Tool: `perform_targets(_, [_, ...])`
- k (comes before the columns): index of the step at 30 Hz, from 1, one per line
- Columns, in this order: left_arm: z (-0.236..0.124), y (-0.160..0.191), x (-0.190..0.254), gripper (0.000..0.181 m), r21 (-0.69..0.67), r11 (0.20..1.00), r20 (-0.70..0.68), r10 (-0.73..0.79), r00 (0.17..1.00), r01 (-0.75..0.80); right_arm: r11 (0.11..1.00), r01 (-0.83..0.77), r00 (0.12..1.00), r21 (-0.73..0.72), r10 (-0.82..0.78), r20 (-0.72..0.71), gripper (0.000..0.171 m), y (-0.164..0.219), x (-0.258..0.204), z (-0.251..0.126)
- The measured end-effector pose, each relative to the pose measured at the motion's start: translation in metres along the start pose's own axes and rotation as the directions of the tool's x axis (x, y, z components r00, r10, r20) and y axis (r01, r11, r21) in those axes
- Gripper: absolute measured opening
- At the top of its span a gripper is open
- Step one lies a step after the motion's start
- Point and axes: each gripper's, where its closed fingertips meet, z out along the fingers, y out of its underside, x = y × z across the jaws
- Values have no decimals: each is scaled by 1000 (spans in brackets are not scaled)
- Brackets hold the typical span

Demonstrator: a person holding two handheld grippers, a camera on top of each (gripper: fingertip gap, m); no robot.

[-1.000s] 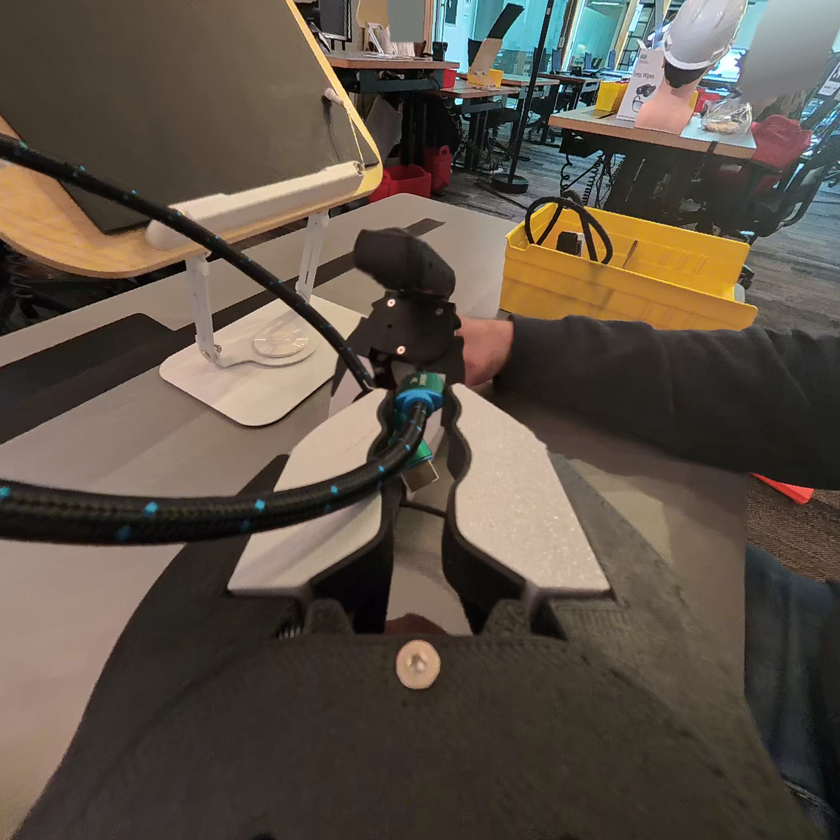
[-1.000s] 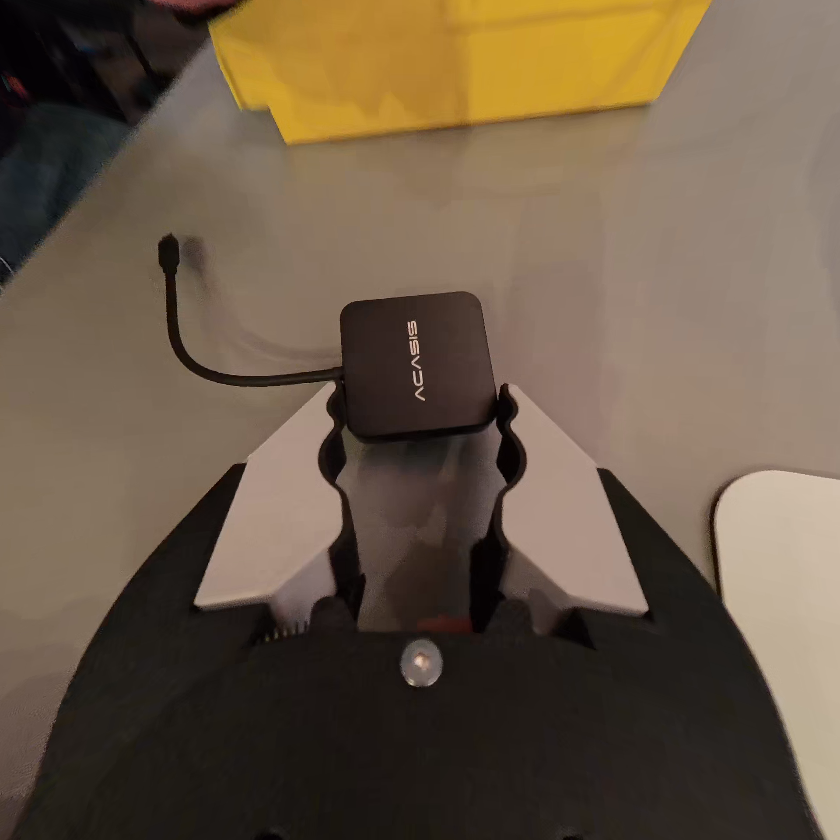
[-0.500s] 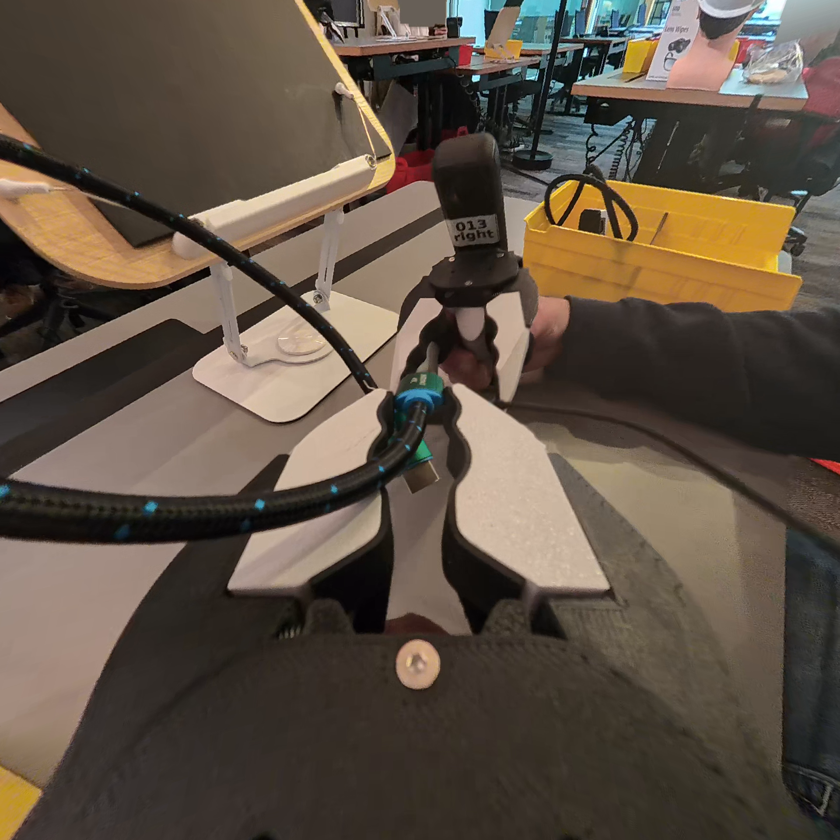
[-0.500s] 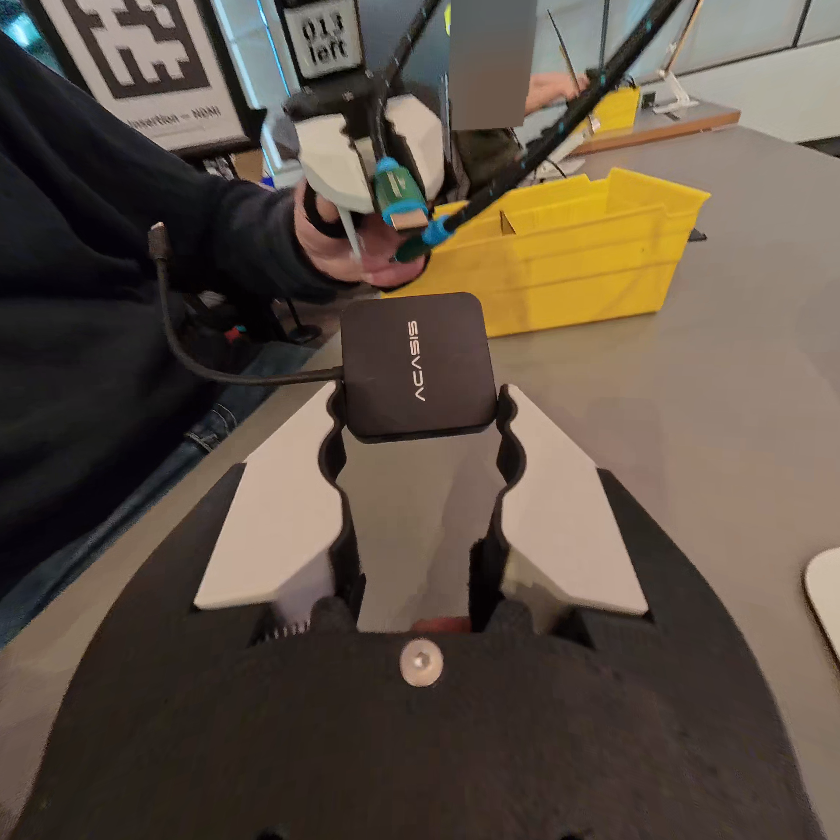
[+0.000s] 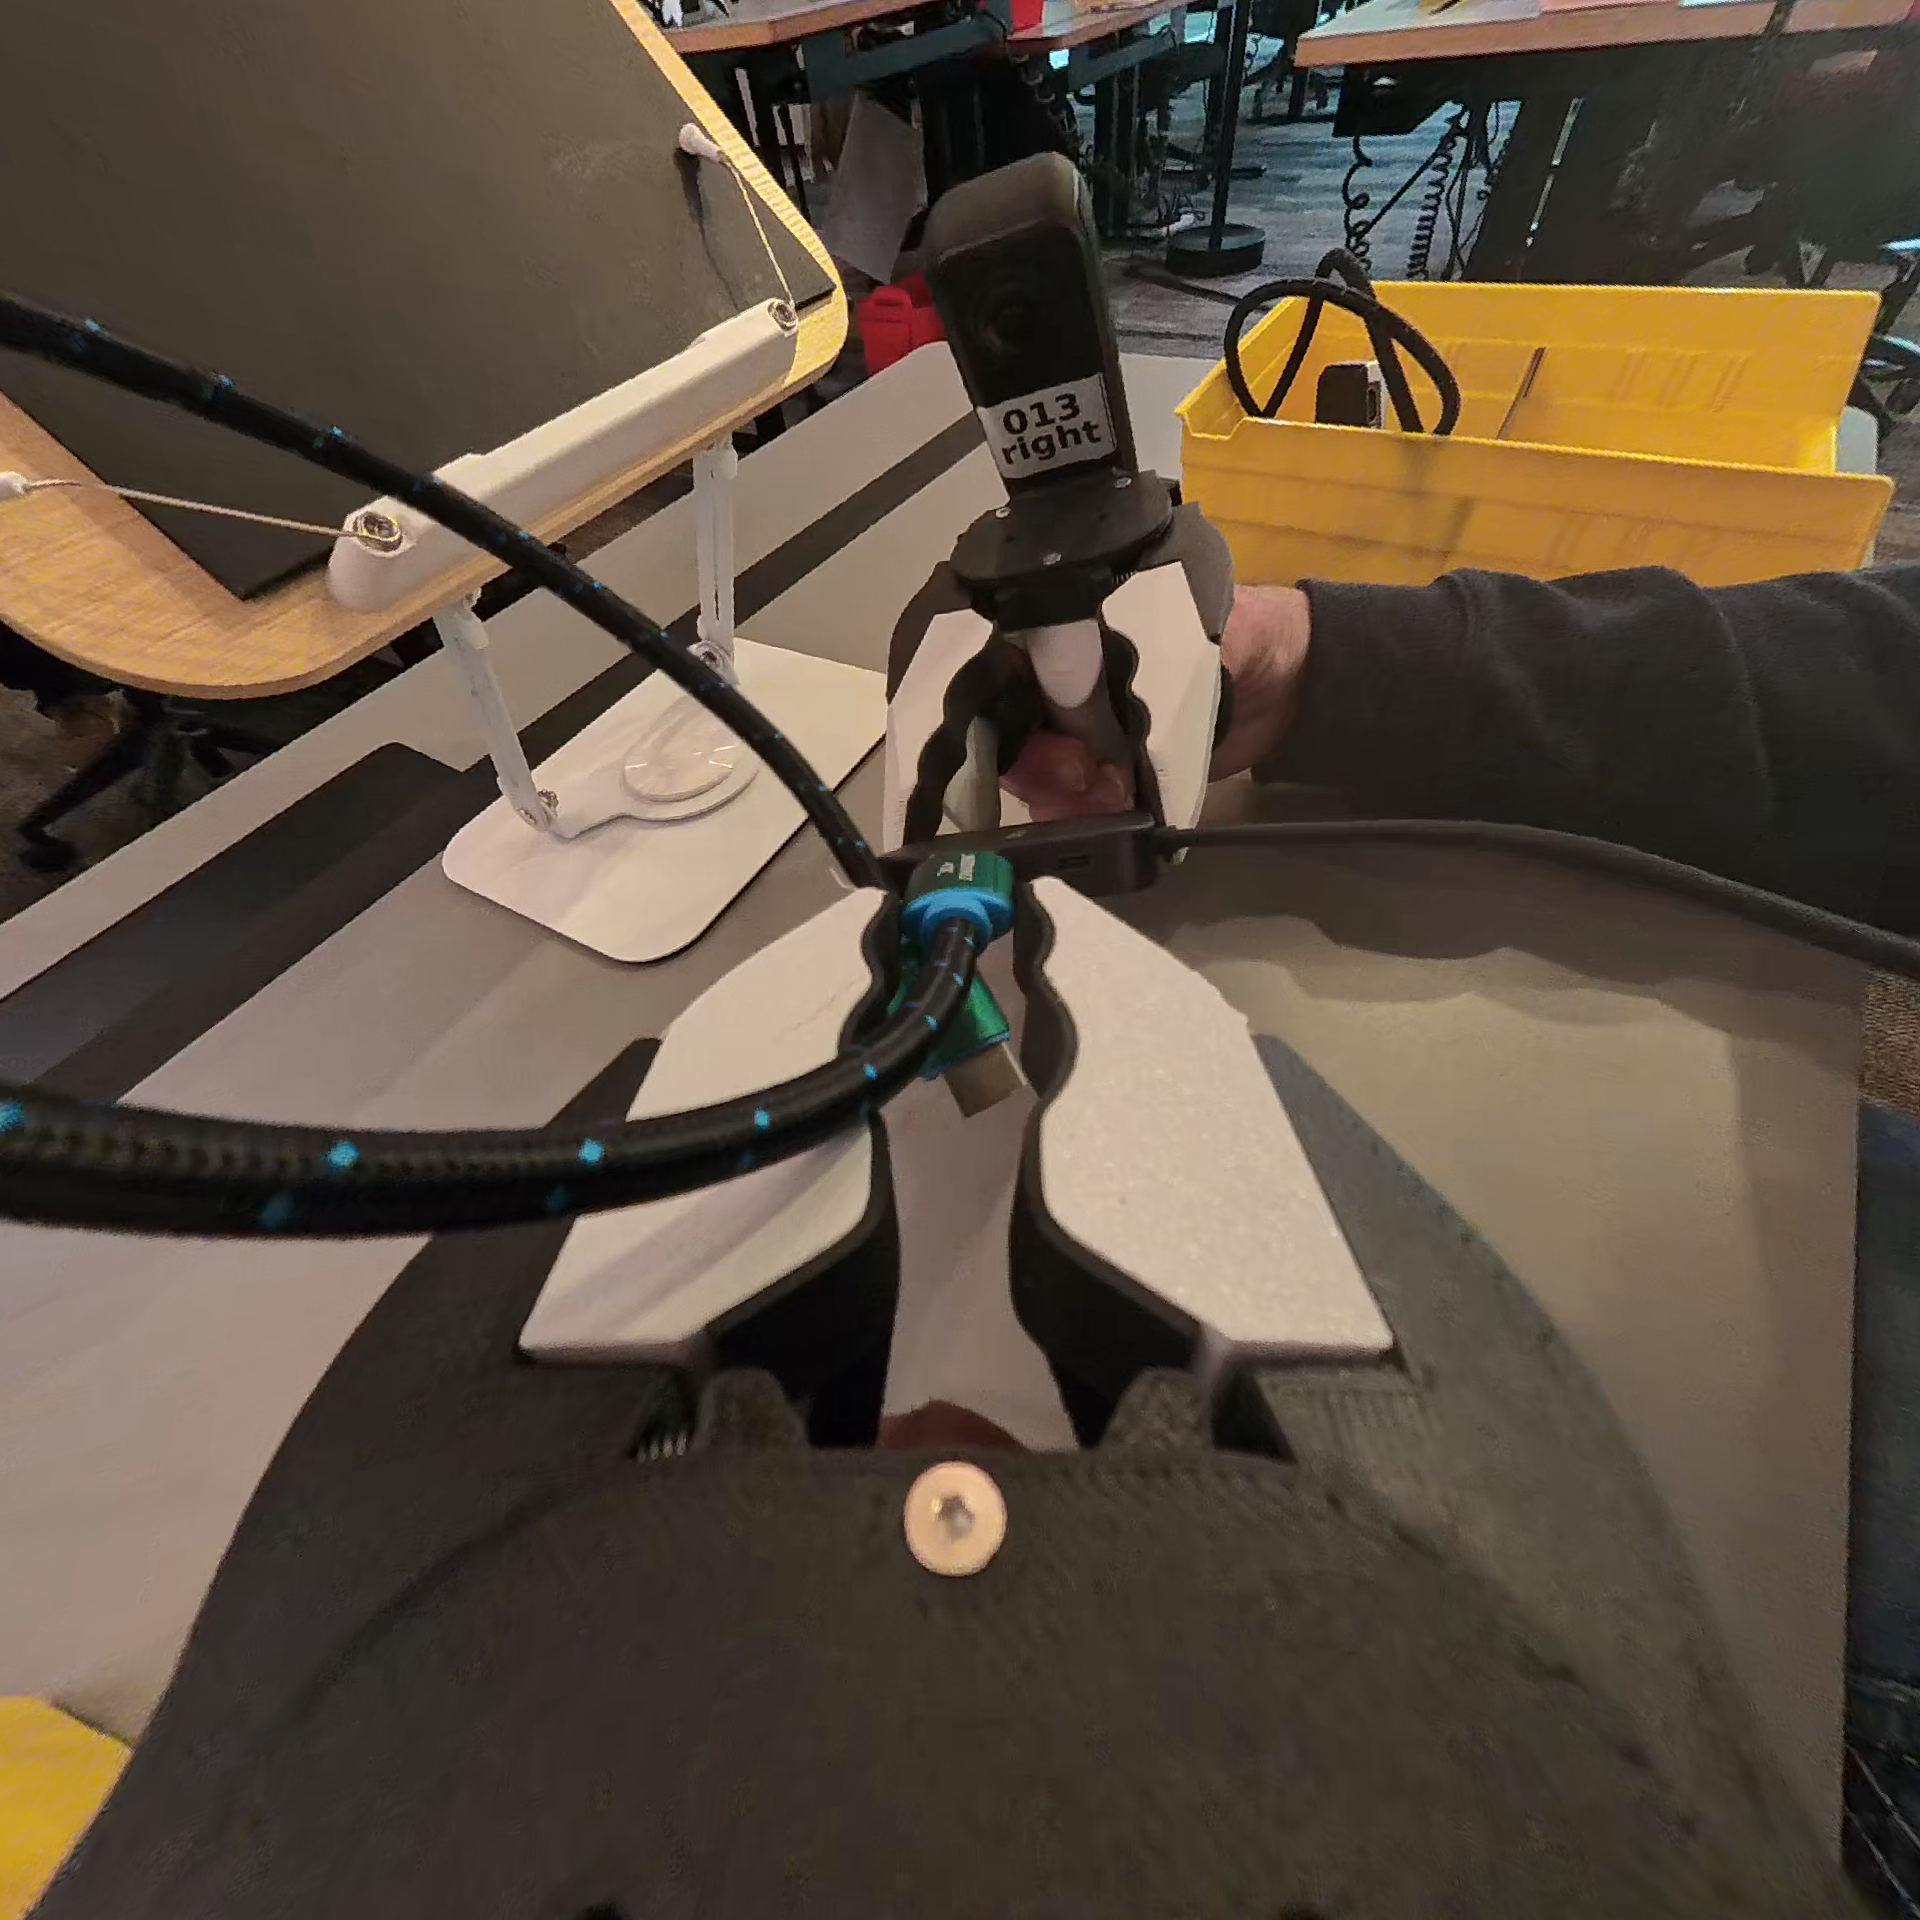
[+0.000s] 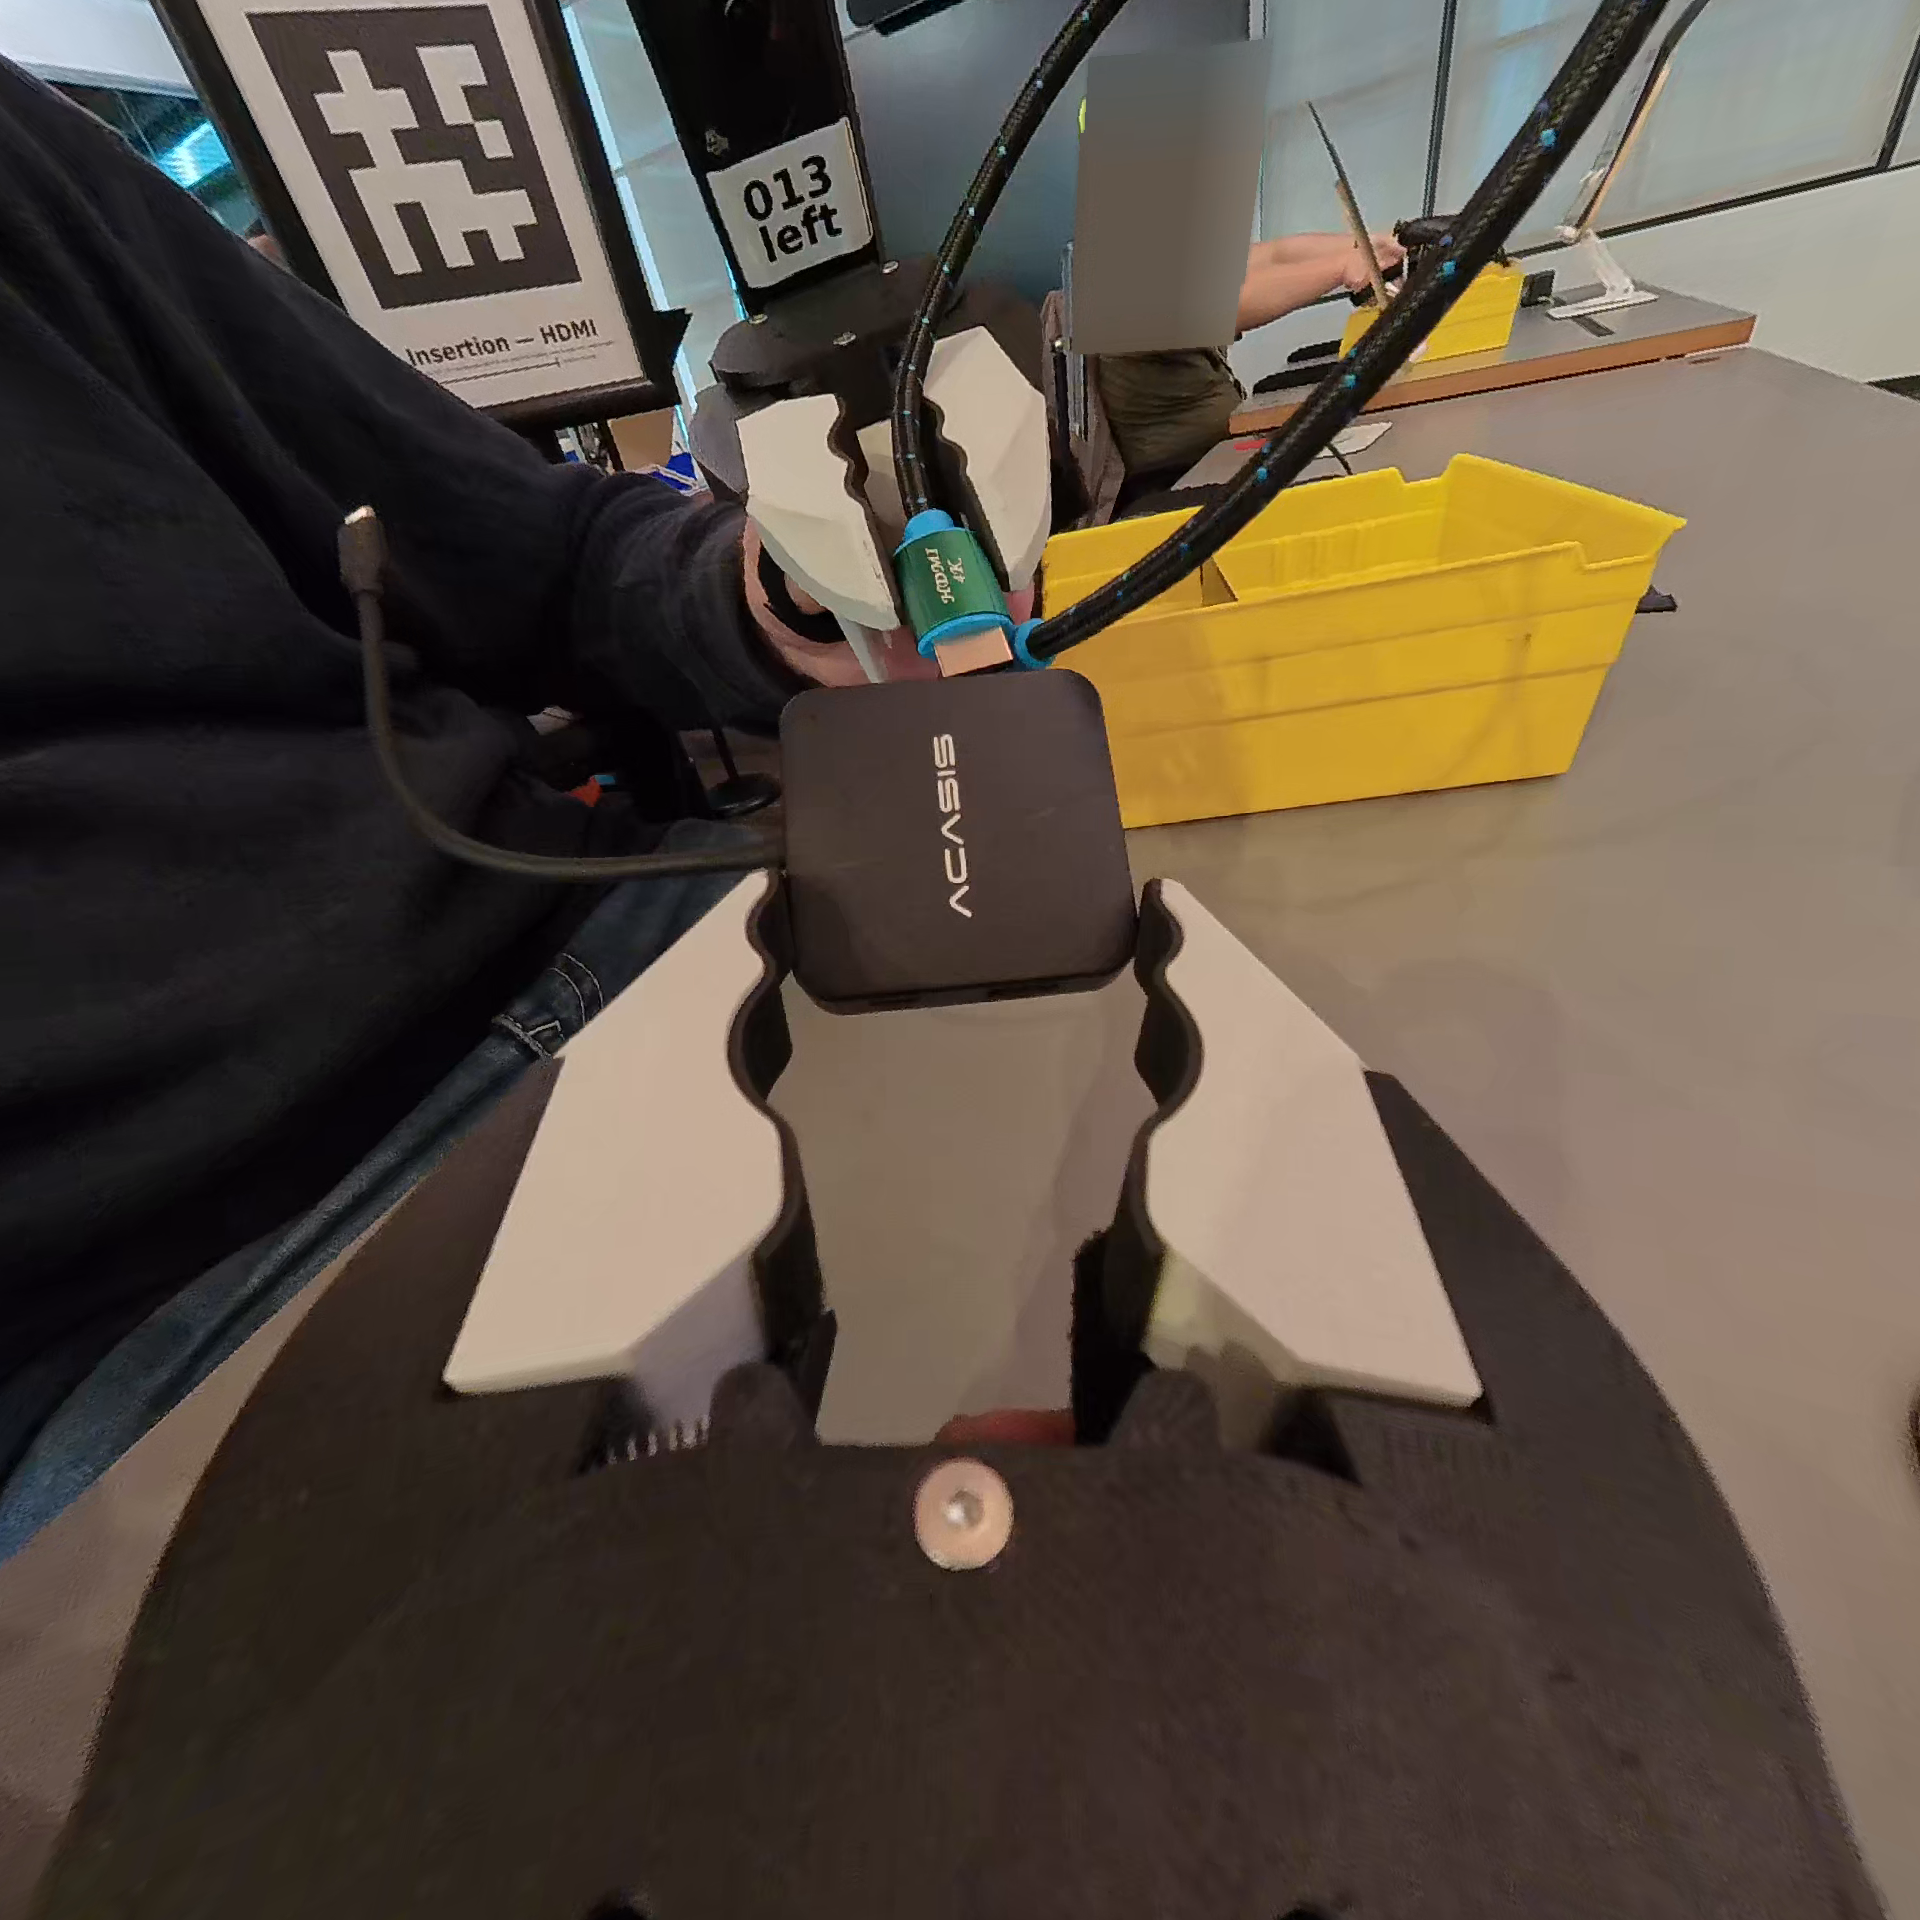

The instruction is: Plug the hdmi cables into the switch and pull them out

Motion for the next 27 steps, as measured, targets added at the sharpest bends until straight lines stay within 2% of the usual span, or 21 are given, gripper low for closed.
perform_targets(10, [0, 2, 4, 20, -38, 999, -16, 31, 999, -31, 1000, 21, 1000, -12, -21, 6, 65, -2, -4, 1])
perform_targets(27, [-1, 0, 8, 20, -7, 1000, -48, -4, 999, 3, 992, 88, 995, -94, -92, -37, 64, -5, -10, 2])
